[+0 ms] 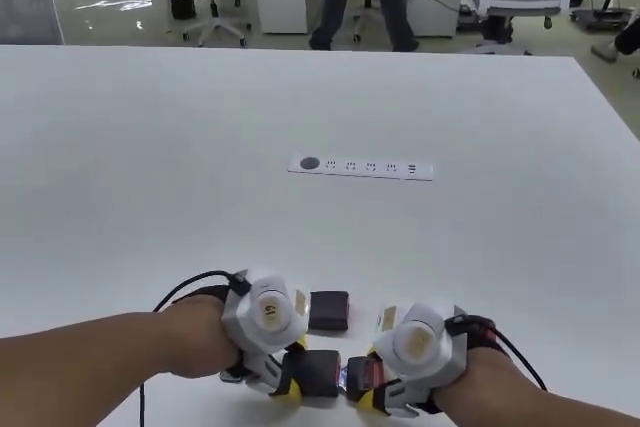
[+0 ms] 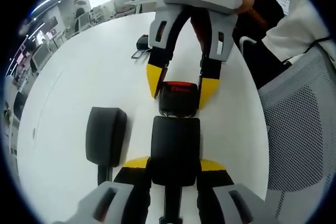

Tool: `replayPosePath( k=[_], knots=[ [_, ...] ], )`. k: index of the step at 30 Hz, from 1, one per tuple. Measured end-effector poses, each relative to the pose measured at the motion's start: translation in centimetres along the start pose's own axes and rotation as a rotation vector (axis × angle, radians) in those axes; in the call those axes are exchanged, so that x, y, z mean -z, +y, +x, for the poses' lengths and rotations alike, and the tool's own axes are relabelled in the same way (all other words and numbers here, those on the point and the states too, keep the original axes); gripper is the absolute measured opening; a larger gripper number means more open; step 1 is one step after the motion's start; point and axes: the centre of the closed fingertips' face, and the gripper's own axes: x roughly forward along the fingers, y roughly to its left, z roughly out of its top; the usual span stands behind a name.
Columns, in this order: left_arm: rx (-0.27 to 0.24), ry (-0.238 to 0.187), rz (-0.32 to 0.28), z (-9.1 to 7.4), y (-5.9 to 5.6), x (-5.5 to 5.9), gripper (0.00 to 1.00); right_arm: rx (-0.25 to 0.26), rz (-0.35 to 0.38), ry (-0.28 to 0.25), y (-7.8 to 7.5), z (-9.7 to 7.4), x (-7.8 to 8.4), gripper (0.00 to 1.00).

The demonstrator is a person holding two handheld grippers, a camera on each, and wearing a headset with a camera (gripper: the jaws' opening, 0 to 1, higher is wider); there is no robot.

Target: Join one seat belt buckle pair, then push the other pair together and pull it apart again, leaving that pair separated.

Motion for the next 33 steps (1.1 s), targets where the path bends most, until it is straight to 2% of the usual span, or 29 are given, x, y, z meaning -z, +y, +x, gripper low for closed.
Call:
replayPosePath(
  k=[2, 4, 8, 12, 14, 16, 18, 20, 21, 23, 25, 27, 32, 33],
  knots=[
    [0.003, 0.006, -0.031, -0.1, -0.1, 0.0, 0.34, -0.001, 0.006, 0.002, 0.0, 0.0, 0.0, 0.34],
    [0.025, -0.01, -0.066, 0.0, -0.5, -0.3, 0.4, 0.008, 0.009, 0.004, 0.0, 0.0, -0.1, 0.35],
    [-0.001, 0.001, -0.047, 0.0, -0.1, 0.4, 0.47, 0.03, 0.021, -0.006, -0.2, -0.1, -0.4, 0.38],
    [-0.022, -0.007, -0.063, -0.9, 0.1, 0.5, 0.44, 0.031, 0.046, -0.017, -0.1, -0.6, -0.5, 0.38],
    [-0.036, -0.049, -0.072, -1.7, 0.5, -0.2, 0.43, 0.032, 0.06, -0.03, -0.1, -1.5, -0.9, 0.37],
    [-0.038, -0.115, -0.093, -2.8, 0.7, -1.5, 0.44, 0.041, 0.083, -0.061, -0.6, -2.0, -1.2, 0.36],
    [-0.063, -0.117, -0.095, -3.4, 1.8, -1.4, 0.43, 0.054, 0.13, -0.104, -1.2, -2.7, -1.8, 0.37],
    [-0.081, -0.123, -0.101, -3.5, 3.1, -1.0, 0.42, 0.06, 0.119, -0.102, -1.5, -3.4, -2.0, 0.36],
    [-0.094, -0.126, -0.106, -3.6, 3.0, -1.5, 0.42, 0.067, 0.11, -0.1, -1.8, -3.6, -1.9, 0.36],
    [-0.11, -0.125, -0.11, -3.7, 4.1, -1.4, 0.42, 0.078, 0.094, -0.09, -2.4, -3.8, -1.1, 0.35],
    [-0.118, -0.128, -0.113, -4.1, 4.6, -1.9, 0.42, 0.084, 0.11, -0.079, -3.2, -4.1, -0.2, 0.34],
    [-0.137, -0.132, -0.115, -4.2, 6.0, -1.6, 0.43, 0.096, 0.134, -0.076, -3.9, -4.5, 0.4, 0.34],
    [-0.159, -0.129, -0.115, -4.4, 7.1, -2.3, 0.43, 0.109, 0.131, -0.052, -5.3, -5.4, 2.1, 0.34],
    [-0.162, -0.14, -0.121, -4.3, 7.9, -2.2, 0.43, 0.109, 0.143, -0.048, -5.5, -5.6, 2.5, 0.34]
  ],
)
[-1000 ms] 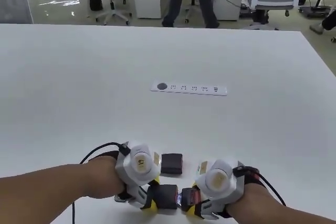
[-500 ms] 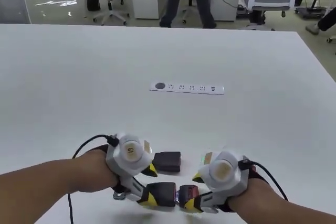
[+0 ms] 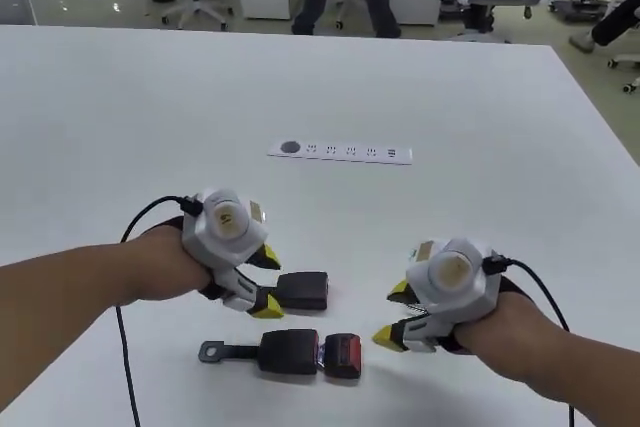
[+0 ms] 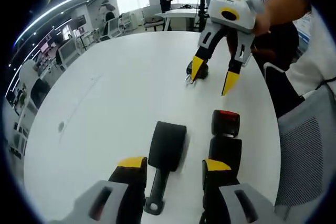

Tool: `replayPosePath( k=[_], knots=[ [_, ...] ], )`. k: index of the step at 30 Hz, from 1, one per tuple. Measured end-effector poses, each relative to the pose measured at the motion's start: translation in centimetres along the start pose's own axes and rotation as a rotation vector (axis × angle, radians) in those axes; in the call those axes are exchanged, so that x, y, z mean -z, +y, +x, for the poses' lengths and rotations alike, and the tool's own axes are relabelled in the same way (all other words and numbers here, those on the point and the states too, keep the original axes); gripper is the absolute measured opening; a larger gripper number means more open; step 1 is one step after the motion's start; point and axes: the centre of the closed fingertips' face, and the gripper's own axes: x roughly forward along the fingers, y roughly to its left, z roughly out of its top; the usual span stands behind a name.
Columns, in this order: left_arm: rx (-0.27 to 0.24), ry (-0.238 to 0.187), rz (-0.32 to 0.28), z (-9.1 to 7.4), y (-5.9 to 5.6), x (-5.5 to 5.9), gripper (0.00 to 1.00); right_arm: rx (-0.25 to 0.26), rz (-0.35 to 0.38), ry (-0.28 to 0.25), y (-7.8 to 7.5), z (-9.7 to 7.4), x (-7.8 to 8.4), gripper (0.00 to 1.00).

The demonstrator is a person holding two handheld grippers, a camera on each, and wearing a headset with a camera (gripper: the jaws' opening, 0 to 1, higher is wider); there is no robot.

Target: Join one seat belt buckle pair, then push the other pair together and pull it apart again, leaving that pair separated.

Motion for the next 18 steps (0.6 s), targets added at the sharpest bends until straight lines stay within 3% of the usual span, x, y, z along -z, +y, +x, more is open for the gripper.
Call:
replayPosePath(
  k=[3, 8, 12, 18],
  knots=[
    [-0.001, 0.001, 0.008, 0.8, -0.1, -0.6, 0.43, 0.01, 0.01, 0.018, -1.3, -0.7, 1.2, 0.33],
    [0.032, 0.024, 0.039, 2.5, 1.3, 0.0, 0.43, 0.058, 0.049, 0.024, -3.3, -2.0, 2.7, 0.34],
    [0.047, 0.038, 0.067, 3.5, 1.8, 0.1, 0.44, 0.065, 0.066, 0.047, -4.1, -2.9, 4.4, 0.33],
    [0.091, 0.05, 0.085, 4.5, 1.5, 0.1, 0.44, 0.054, 0.047, 0.093, -4.5, -3.5, 6.0, 0.35]
  ],
)
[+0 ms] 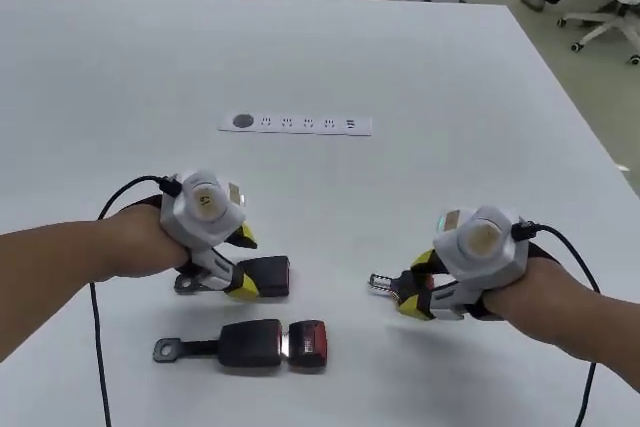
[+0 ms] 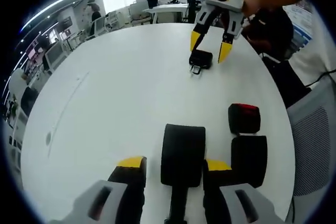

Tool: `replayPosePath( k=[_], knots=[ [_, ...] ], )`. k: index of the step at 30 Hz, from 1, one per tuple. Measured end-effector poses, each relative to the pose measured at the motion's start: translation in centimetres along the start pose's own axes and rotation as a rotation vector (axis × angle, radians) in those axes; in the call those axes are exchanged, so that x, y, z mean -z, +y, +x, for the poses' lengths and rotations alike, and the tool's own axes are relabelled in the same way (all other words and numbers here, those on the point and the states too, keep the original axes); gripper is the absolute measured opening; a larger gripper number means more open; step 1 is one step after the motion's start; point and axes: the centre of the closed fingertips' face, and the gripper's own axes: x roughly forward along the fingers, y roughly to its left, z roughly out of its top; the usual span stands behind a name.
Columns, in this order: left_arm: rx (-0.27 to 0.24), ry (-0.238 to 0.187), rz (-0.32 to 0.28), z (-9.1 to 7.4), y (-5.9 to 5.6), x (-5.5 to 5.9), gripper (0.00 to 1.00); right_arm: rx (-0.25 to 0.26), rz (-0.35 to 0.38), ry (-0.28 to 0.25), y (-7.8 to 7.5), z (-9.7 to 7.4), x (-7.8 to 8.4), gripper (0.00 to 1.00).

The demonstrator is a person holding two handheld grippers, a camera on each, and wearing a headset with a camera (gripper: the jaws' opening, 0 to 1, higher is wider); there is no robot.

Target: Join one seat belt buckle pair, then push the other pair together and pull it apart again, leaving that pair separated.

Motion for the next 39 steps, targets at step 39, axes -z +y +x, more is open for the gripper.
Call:
replayPosePath(
  k=[39],
  knots=[
    [0.117, 0.107, 0.102, 0.8, -0.7, 0.8, 0.34, -0.121, -0.118, 0.077, -0.4, 1.8, 0.9, 0.31]
  ],
)
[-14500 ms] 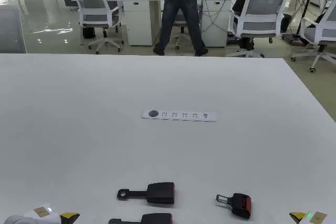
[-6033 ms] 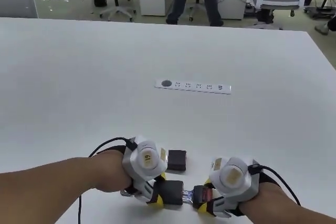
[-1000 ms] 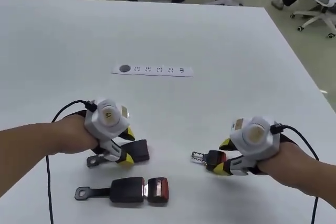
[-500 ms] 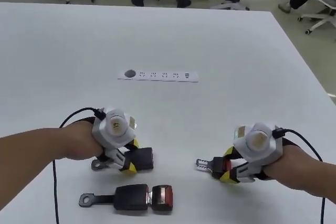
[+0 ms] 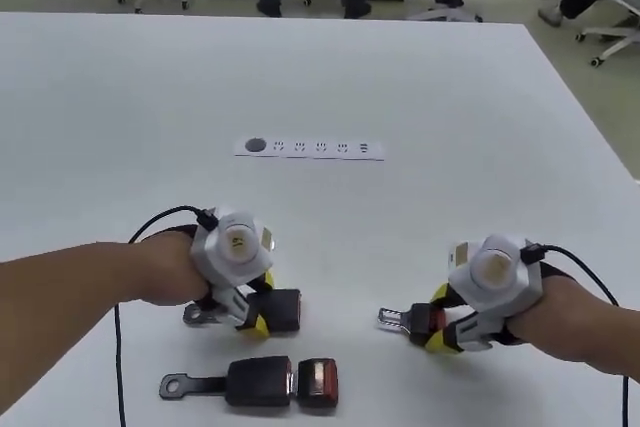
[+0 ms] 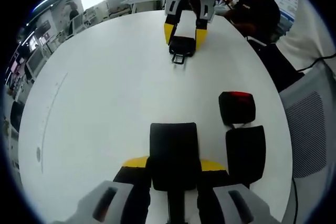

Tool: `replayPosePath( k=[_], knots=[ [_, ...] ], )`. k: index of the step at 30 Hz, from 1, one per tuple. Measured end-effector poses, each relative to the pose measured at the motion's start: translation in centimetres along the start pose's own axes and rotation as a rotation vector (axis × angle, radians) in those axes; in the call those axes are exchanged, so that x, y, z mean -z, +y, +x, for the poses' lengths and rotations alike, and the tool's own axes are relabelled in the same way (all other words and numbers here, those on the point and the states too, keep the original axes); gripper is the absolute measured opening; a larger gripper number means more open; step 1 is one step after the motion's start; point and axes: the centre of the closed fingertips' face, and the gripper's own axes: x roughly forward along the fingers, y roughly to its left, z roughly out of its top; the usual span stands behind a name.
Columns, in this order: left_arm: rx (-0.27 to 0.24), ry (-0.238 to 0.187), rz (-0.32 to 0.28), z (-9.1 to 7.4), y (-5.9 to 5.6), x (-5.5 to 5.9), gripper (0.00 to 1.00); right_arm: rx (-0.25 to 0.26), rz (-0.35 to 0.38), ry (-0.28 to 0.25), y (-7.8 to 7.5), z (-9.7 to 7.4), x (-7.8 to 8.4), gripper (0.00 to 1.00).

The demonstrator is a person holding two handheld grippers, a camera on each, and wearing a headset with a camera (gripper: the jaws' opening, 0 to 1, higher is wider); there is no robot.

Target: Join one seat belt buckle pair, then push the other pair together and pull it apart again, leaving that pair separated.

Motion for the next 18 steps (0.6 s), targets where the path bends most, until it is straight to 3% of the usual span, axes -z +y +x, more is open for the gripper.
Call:
replayPosePath(
  k=[7, 11, 18],
  knots=[
    [-0.003, -0.002, 0.002, 0.1, -0.3, -0.1, 0.33, -0.013, -0.035, -0.028, 0.5, 1.7, -2.7, 0.31],
    [-0.004, 0.0, -0.002, 0.3, 0.1, 0.2, 0.33, -0.018, -0.045, -0.051, 0.8, 2.9, -4.6, 0.31],
    [-0.009, -0.016, -0.014, 0.2, -0.2, 0.0, 0.33, 0.0, -0.085, -0.044, 1.2, 3.9, -6.9, 0.31]
  ],
)
